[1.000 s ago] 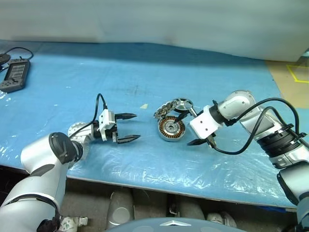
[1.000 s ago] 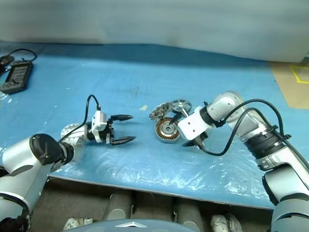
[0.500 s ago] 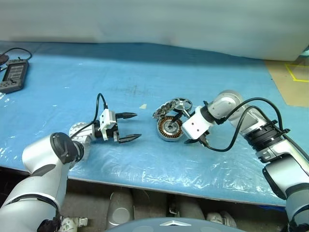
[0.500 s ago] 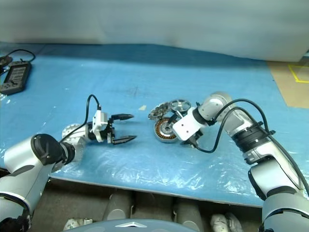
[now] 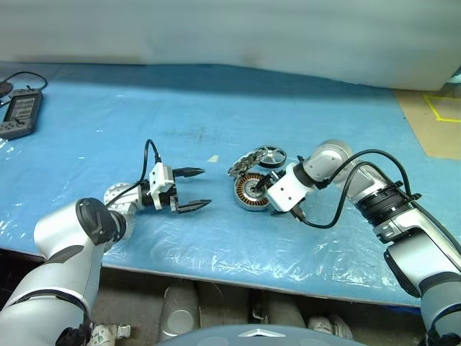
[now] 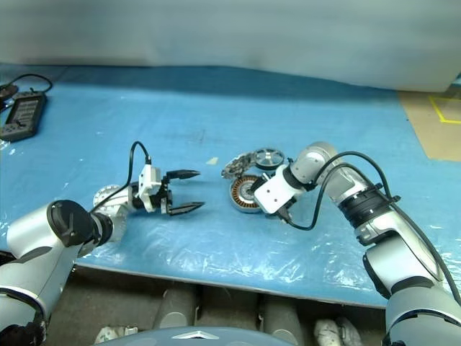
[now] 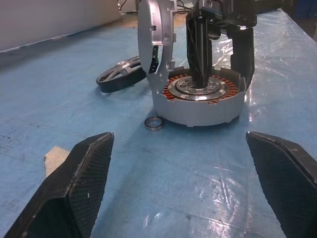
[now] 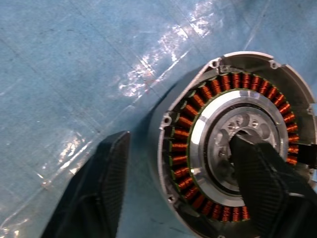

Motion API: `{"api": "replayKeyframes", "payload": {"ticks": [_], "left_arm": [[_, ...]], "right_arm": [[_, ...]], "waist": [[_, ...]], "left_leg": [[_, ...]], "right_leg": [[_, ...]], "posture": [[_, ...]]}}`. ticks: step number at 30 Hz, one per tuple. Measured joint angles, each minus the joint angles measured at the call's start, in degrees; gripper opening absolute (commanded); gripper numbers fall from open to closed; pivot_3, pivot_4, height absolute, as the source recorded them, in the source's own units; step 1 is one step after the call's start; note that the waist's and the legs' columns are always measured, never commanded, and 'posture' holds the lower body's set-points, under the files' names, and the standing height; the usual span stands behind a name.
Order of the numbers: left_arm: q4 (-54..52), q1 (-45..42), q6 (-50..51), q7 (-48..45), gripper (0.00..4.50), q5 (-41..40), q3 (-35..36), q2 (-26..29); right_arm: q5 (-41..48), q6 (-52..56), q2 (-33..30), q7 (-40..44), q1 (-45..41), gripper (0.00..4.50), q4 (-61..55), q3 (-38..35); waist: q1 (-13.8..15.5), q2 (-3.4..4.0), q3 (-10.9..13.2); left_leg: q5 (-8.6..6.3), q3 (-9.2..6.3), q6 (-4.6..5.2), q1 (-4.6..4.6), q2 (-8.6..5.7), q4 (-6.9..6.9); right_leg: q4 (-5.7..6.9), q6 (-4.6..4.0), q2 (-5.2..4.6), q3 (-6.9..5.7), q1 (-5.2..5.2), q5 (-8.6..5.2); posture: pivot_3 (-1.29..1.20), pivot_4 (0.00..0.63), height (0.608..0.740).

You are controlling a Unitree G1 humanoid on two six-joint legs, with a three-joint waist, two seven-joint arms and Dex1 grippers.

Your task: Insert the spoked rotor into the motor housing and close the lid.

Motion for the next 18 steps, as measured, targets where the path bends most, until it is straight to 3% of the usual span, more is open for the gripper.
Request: {"api": "replayKeyframes", "payload": {"ticks": [9,18], "left_arm": [[0.0,1.7,-1.0,0.2,4.50,0.0,0.0,0.1],[0.0,4.2,-1.7,-0.9,4.50,0.4,0.2,0.5]], "right_arm": [[2.6,6.8,-2.3,3.7,3.4,2.09,-8.4,-0.9],[6.0,29.6,-6.9,4.6,12.2,2.09,-31.1,-1.9]], "waist": [[0.1,-0.04,0.0],[0.0,-0.04,0.0]], "left_leg": [[0.00,-0.01,0.01,0.02,0.01,-0.05],[-0.07,-0.10,-0.10,0.17,0.03,-0.12]], "right_leg": [[-0.02,-0.01,0.00,-0.01,0.04,-0.01],[-0.07,0.01,0.01,0.03,0.03,0.00]], "posture": [[0.00,0.150,0.740],[0.00,0.150,0.740]]}}
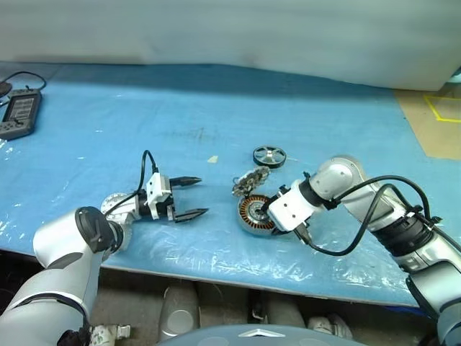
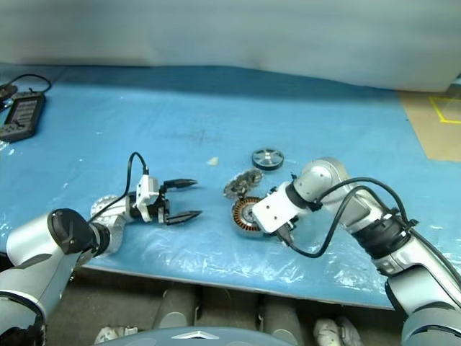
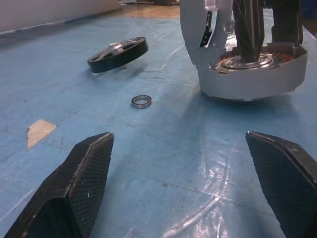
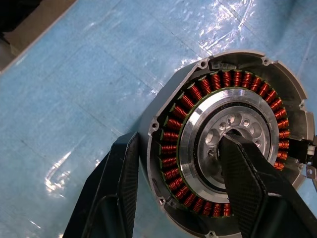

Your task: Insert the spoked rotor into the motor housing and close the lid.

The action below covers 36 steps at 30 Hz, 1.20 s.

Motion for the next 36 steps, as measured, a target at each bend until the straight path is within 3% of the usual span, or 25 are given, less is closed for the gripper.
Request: {"api": "replayKeyframes", "payload": {"ticks": [6,11,36], "left_arm": [[0.0,2.6,-0.6,-1.4,4.50,1.1,0.6,2.0],[0.0,3.8,-0.8,-2.7,4.50,1.9,1.9,4.7],[0.0,3.5,-0.6,-2.9,4.50,5.1,3.6,6.4]], "right_arm": [[0.3,19.5,4.1,-5.5,0.3,2.09,-8.6,-1.7],[0.5,28.8,5.3,-8.2,0.3,2.09,-12.7,-1.4],[4.8,37.5,6.2,-13.8,2.0,2.09,-14.1,2.6]], "waist": [[-0.1,0.00,0.0],[0.1,0.00,0.0],[-0.1,0.00,0.0]], "left_leg": [[0.01,-0.04,-0.18,0.18,0.01,-0.08],[0.07,-0.02,-0.32,0.15,0.00,-0.15],[0.08,-0.02,-0.36,0.19,0.00,-0.21]], "right_leg": [[0.00,-0.02,0.01,0.10,0.00,-0.01],[-0.01,-0.01,-0.04,0.12,0.00,-0.01],[0.00,0.20,-0.04,0.12,0.00,0.12]], "posture": [[0.00,0.150,0.740],[0.00,0.150,0.740],[0.00,0.150,0.740]]}}
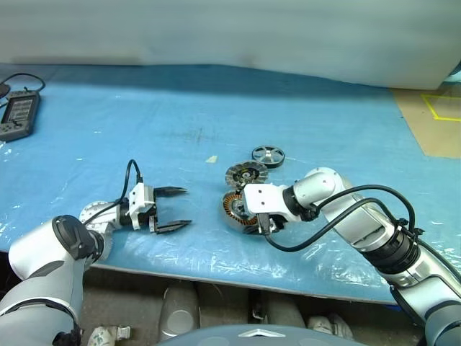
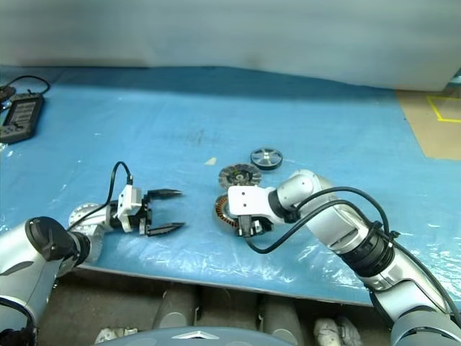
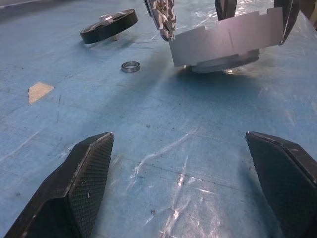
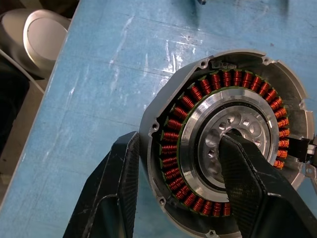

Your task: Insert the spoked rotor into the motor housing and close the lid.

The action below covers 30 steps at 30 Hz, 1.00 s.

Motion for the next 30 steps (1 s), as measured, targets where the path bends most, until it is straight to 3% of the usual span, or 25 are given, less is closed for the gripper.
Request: {"api": "replayKeyframes", "payload": {"ticks": [4,11,18,23,30], "left_arm": [[0.0,-0.1,0.0,0.2,4.50,0.2,0.2,0.0],[0.0,-0.2,0.0,0.7,4.50,0.7,0.3,-0.1],[0.0,-0.2,0.0,1.3,4.50,0.8,0.3,-0.4],[0.0,-0.6,0.2,1.5,4.50,0.8,0.2,-0.8],[0.0,-2.5,1.2,1.6,4.50,0.8,0.2,-1.5]], "right_arm": [[0.3,-0.4,-0.3,-0.1,0.1,2.09,0.1,0.3],[1.0,-1.9,-0.4,-1.1,0.0,4.41,1.2,0.3],[2.9,-1.5,-0.7,-1.6,0.0,4.46,2.2,-0.5],[5.9,-1.1,-4.4,0.3,0.1,4.46,0.0,-3.2],[18.4,4.6,-9.1,4.0,2.2,4.46,-6.4,-13.2]], "waist": [[0.0,0.00,0.0],[0.0,0.00,0.0],[0.0,0.00,0.0],[0.1,0.00,0.0],[0.2,0.00,0.0]], "left_leg": [[0.00,0.00,0.00,0.00,0.00,0.00],[0.00,0.00,0.00,0.02,0.00,0.01],[0.00,0.01,0.00,0.02,0.00,0.01],[0.00,0.01,0.00,0.03,0.00,0.02],[0.00,0.00,0.01,0.04,-0.01,0.03]], "right_leg": [[0.00,0.00,0.00,0.00,0.00,0.00],[0.01,0.00,0.00,0.01,0.01,0.00],[0.02,0.00,0.00,0.01,0.01,0.00],[0.01,0.00,0.00,0.02,0.02,0.00],[0.00,0.01,0.00,0.02,0.06,0.01]], "posture": [[0.00,0.150,0.740],[0.00,0.150,0.740],[0.00,0.150,0.740],[0.00,0.150,0.740],[0.00,0.150,0.740]]}}
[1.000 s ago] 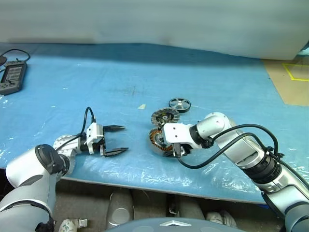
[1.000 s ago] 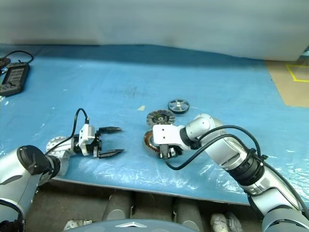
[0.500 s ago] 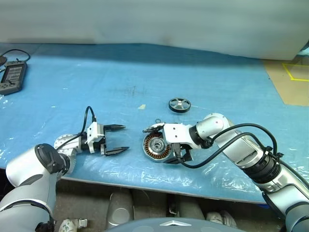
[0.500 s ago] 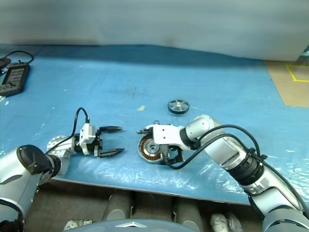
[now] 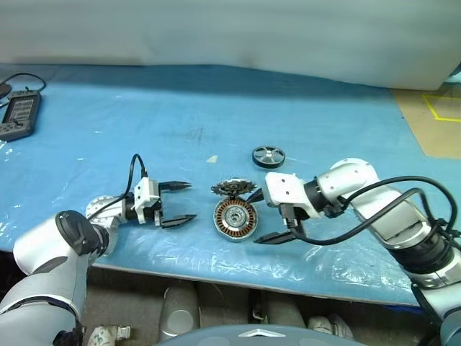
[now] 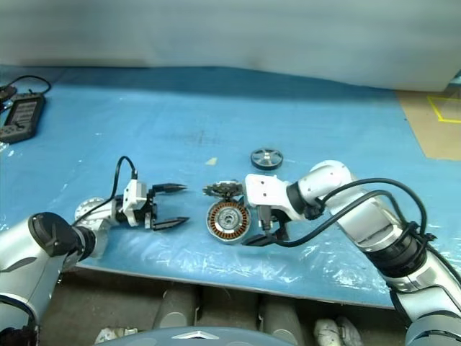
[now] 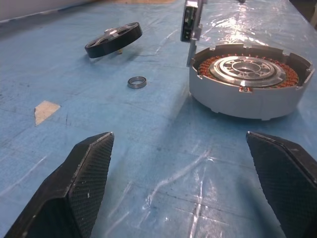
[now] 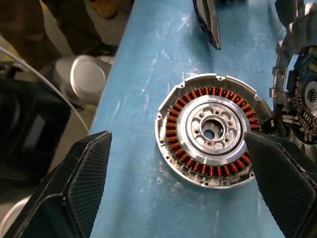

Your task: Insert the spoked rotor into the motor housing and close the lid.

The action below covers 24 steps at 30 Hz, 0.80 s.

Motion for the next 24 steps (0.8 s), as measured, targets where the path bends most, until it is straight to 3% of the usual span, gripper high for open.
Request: {"api": "replayKeyframes", "payload": {"ticks": [7,15,19,24], "left_arm": [[0.0,-2.6,4.0,-2.0,4.50,-1.6,0.5,-0.1],[-1.1,-6.4,9.1,-5.6,4.50,-6.2,0.5,-2.1],[-10.7,-5.0,14.3,-7.8,4.50,-11.3,-0.2,-8.2],[-31.8,2.5,23.3,-8.8,4.50,-19.7,-5.1,-16.8]], "right_arm": [[3.8,-5.1,-2.7,-1.5,6.1,4.46,7.5,-9.2],[5.2,-17.7,7.2,-10.3,12.3,4.46,23.9,-19.2],[3.9,-20.4,9.4,-14.3,14.8,4.46,24.8,-19.3],[3.6,-21.1,10.0,-17.7,16.1,4.46,24.6,-19.1]], "waist": [[0.0,0.00,0.0],[0.1,0.01,0.0],[0.2,0.02,0.0],[0.0,0.01,0.0]], "left_leg": [[0.00,0.05,0.00,0.05,-0.03,0.04],[0.01,0.14,0.01,0.02,-0.06,0.04],[0.01,0.21,0.02,-0.05,-0.05,0.04],[0.03,0.27,0.09,-0.08,-0.05,0.08]], "right_leg": [[-0.01,-0.22,-0.01,0.00,0.04,-0.13],[-0.03,-0.24,-0.01,-0.03,0.07,-0.14],[-0.03,-0.25,-0.02,-0.08,0.07,-0.14],[-0.02,-0.28,0.00,-0.12,0.06,-0.15]], "posture": [[0.00,0.150,0.740],[0.00,0.150,0.740],[0.00,0.150,0.740],[0.00,0.150,0.740]]}}
